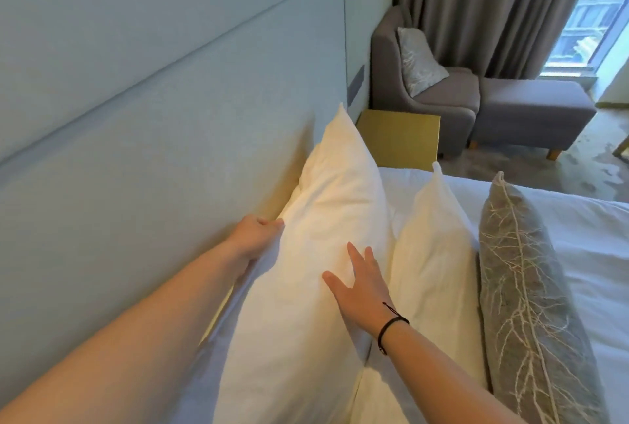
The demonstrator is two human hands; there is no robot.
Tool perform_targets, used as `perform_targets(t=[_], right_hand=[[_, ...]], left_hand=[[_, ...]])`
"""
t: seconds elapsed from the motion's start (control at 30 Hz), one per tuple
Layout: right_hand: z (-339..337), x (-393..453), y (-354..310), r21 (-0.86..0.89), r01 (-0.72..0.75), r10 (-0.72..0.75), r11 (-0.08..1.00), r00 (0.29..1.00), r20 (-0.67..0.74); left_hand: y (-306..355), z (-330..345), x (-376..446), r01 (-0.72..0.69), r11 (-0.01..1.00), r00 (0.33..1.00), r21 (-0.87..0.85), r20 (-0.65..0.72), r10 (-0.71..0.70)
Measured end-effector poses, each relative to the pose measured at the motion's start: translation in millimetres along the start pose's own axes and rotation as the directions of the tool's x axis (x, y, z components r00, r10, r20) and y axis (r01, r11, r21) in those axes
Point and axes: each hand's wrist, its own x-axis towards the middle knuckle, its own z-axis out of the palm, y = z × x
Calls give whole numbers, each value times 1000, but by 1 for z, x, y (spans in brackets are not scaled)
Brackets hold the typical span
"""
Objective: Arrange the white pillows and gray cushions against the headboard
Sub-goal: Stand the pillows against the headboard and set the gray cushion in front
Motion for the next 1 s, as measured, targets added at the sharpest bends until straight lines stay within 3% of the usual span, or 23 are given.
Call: perform_targets(t=[0.07, 0.13, 0.23, 0.3, 0.37, 0.43, 0.47, 0.63, 0.83, 0.9, 1.0], right_hand=[[3, 4, 6, 44, 3, -2, 999, 999, -32], [6, 6, 12, 88, -2, 8, 996, 998, -66], [8, 9, 19, 136, 0, 12, 991, 996, -90], [9, 12, 21, 151, 5, 9, 989, 995, -95], [11, 14, 19, 164, -1, 17, 987, 995, -96], [14, 16, 16, 190, -7, 24, 982, 996, -89], [17, 16, 14, 195, -8, 24, 981, 996, -82], [29, 11, 4, 152, 17, -13, 988, 1000, -25], [32, -3, -2, 117, -32, 31, 993, 999, 12], [32, -9, -6, 108, -38, 36, 993, 999, 18], [32, -16, -11, 94, -41, 39, 995, 999, 31]], left_hand=[[22, 13, 41, 37, 991, 998, -129, 49, -31], [43, 28, 75, -25, 986, 1000, -167, -1, 25], [63, 48, 114, -270, 962, 946, 50, -174, 275], [72, 54, 129, -391, 885, 889, 251, -146, 434], [79, 49, 141, -453, 682, 807, 574, -61, 587], [87, 35, 146, -421, 321, 698, 848, 77, 712], [90, 26, 149, -381, 196, 673, 903, 126, 729], [92, 15, 160, -185, -55, 773, 981, 180, 609], [69, 26, 143, -175, -79, 827, 981, 190, 528], [57, 25, 132, -203, -12, 833, 979, 179, 523], [35, 20, 110, -255, 180, 859, 950, 138, 493]])
